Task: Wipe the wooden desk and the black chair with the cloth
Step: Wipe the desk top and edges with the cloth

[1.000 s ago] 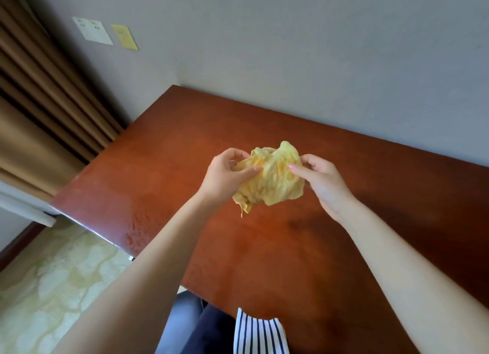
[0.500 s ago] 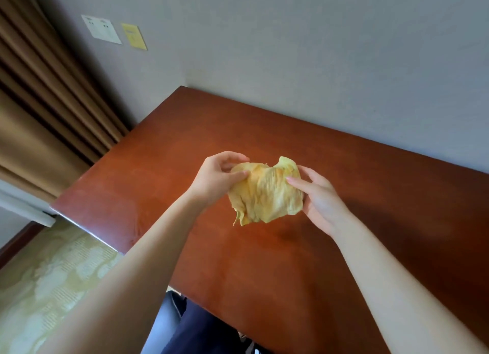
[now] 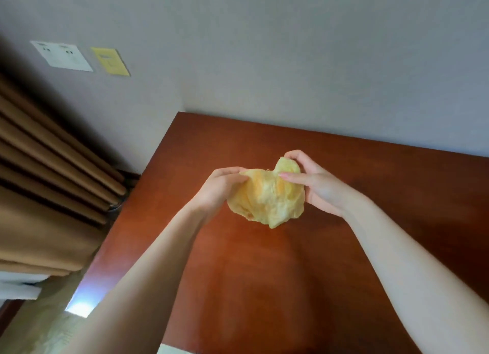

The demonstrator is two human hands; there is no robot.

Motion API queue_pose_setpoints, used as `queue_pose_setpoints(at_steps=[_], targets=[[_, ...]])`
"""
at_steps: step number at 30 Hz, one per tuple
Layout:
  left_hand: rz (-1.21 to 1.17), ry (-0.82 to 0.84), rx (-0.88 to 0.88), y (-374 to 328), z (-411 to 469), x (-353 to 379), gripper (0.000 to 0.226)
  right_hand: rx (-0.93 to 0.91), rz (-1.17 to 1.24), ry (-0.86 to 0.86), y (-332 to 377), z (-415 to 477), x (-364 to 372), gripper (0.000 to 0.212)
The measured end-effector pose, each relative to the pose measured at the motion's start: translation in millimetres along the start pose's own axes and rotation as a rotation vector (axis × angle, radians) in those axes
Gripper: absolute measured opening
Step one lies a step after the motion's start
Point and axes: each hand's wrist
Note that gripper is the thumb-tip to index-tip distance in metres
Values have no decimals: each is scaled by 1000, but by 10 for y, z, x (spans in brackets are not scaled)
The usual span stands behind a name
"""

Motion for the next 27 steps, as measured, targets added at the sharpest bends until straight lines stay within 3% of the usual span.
queue_pose_setpoints(at_steps=[5, 11, 14, 16, 19, 21, 24, 27], targets=[[107, 220, 95, -299, 223, -659, 33, 67, -123, 27, 184, 476, 399, 17], [227, 528, 83, -374, 459, -963, 32, 145, -103, 46, 137, 590, 523, 60], [286, 519, 104, -294, 534, -888, 33, 126, -310, -33, 66, 577, 502, 60], [285, 386, 103, -209, 614, -819, 29, 95, -333, -113, -9, 574, 456, 63], [292, 113, 101, -56, 724, -752, 22, 48, -2, -197, -119, 549, 434, 63], [194, 34, -37, 27, 736, -684, 33, 49, 254, -247, -191, 547, 419, 55], [-65, 155, -277, 137, 753, -598, 37, 115, 571, -270, -270, 622, 412, 44], [-285, 316, -334, 236, 787, -510, 42, 219, 742, -245, -349, 750, 398, 40]])
Point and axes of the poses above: each hand's wrist, its own z-axis towards the middle knuckle, its own x-axis out of the palm, y = z × x, and after that the axes turned 10 degrees about -z, right-handed
